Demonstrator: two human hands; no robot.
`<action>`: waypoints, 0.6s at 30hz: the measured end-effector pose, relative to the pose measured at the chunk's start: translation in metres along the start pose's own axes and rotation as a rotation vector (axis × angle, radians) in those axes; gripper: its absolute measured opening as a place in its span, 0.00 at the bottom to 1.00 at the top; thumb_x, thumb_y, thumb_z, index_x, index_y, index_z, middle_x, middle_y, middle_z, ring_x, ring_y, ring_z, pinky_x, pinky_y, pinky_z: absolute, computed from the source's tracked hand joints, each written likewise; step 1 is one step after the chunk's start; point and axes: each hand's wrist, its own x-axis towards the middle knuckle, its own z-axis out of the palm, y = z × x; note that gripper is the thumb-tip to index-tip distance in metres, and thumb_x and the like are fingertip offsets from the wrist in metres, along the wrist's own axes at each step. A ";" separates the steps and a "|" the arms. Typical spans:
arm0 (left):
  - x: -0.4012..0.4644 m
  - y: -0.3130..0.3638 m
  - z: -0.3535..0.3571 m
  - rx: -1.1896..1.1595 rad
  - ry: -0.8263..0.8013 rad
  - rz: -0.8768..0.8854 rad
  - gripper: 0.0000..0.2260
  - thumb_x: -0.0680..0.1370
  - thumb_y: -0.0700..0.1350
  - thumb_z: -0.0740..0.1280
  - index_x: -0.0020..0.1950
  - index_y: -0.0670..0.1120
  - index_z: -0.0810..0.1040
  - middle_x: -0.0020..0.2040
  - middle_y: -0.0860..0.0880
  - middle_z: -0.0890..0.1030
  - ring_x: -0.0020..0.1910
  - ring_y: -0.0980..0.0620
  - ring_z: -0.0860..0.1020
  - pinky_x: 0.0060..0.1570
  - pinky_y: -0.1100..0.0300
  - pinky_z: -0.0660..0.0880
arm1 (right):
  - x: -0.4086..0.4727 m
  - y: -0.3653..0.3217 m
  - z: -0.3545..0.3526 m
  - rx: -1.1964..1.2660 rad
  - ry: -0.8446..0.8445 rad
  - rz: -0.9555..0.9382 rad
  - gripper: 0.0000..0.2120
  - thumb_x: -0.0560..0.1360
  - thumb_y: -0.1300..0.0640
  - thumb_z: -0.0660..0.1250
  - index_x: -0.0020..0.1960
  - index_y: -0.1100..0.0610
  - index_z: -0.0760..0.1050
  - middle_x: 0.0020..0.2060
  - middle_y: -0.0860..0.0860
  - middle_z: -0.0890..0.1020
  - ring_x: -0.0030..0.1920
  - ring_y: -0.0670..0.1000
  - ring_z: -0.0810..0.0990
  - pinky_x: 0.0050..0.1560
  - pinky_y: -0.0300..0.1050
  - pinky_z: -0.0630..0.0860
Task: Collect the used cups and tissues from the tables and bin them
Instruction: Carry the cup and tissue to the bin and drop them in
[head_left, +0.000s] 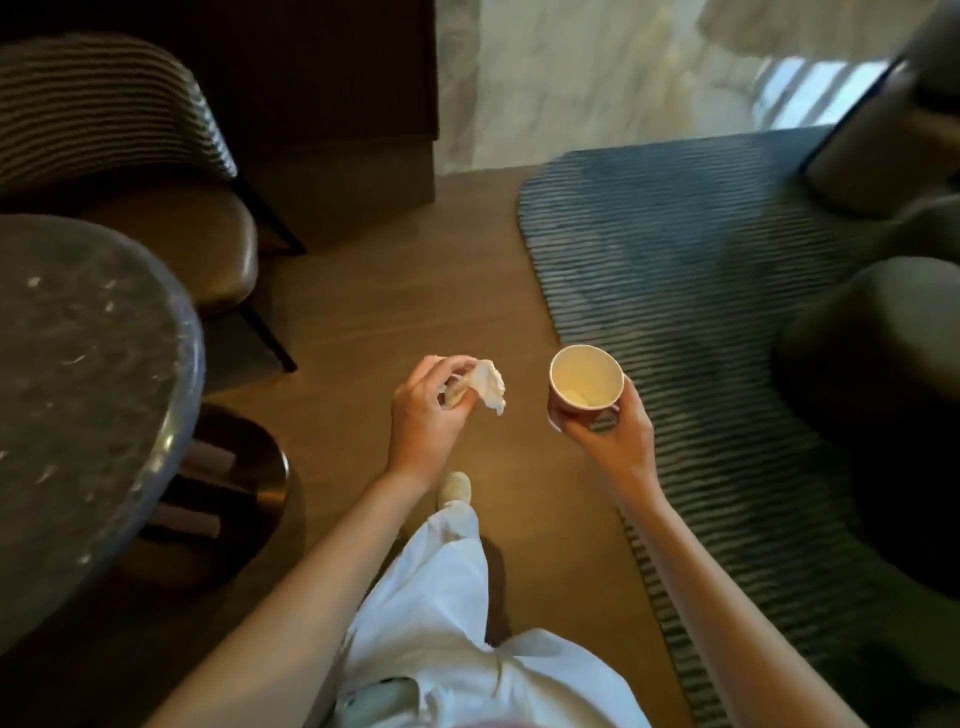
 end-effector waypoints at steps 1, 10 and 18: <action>0.021 -0.002 0.011 -0.034 -0.025 -0.015 0.10 0.71 0.39 0.73 0.51 0.48 0.83 0.47 0.54 0.80 0.42 0.59 0.77 0.41 0.61 0.78 | 0.020 0.003 -0.002 -0.009 0.028 0.005 0.35 0.64 0.55 0.79 0.67 0.52 0.68 0.59 0.46 0.76 0.58 0.44 0.75 0.56 0.38 0.74; 0.219 -0.011 0.092 -0.133 -0.236 -0.025 0.12 0.70 0.37 0.73 0.50 0.51 0.82 0.46 0.55 0.79 0.43 0.58 0.78 0.36 0.47 0.80 | 0.196 0.004 -0.003 -0.033 0.236 0.099 0.35 0.66 0.53 0.78 0.69 0.52 0.66 0.61 0.45 0.74 0.60 0.44 0.74 0.60 0.42 0.74; 0.362 -0.023 0.188 -0.112 -0.406 0.049 0.16 0.70 0.38 0.73 0.51 0.57 0.80 0.47 0.60 0.78 0.44 0.61 0.78 0.37 0.50 0.81 | 0.323 0.049 -0.027 -0.041 0.315 0.209 0.35 0.67 0.52 0.77 0.69 0.53 0.66 0.62 0.49 0.74 0.60 0.44 0.73 0.57 0.34 0.70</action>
